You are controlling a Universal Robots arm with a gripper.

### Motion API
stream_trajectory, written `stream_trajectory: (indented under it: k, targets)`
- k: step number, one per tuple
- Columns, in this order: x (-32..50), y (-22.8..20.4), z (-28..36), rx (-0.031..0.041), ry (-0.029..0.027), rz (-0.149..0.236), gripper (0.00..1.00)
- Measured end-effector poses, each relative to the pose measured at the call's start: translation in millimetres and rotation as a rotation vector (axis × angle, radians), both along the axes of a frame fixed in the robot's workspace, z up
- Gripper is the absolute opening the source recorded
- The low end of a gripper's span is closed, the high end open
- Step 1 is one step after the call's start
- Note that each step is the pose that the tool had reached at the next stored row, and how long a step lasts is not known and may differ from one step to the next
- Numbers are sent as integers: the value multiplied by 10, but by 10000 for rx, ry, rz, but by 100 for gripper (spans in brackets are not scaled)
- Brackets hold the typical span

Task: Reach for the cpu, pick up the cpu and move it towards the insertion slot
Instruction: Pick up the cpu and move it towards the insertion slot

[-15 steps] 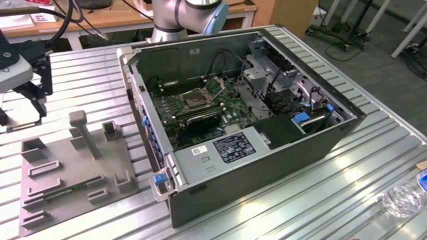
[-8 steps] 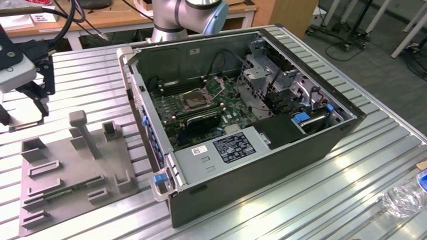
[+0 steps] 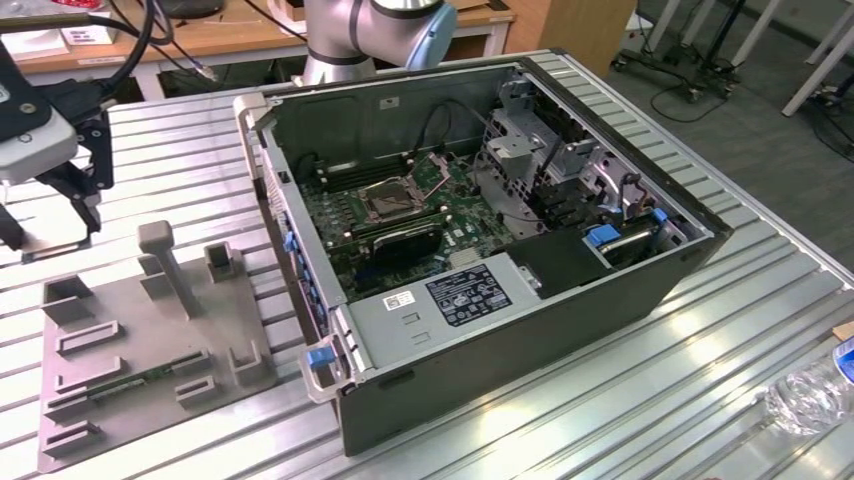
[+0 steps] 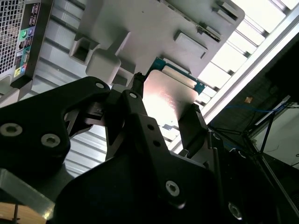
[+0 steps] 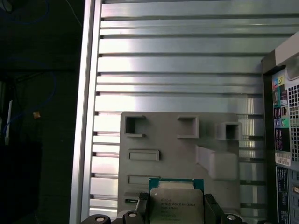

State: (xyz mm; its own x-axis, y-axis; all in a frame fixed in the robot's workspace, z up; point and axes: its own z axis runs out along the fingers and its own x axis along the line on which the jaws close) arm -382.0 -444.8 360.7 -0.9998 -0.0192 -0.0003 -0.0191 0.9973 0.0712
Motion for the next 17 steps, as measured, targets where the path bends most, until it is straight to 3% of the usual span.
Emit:
stream_trajectory:
  k: [17]
  targets:
    - [65, 0, 0, 0, 0, 0, 54]
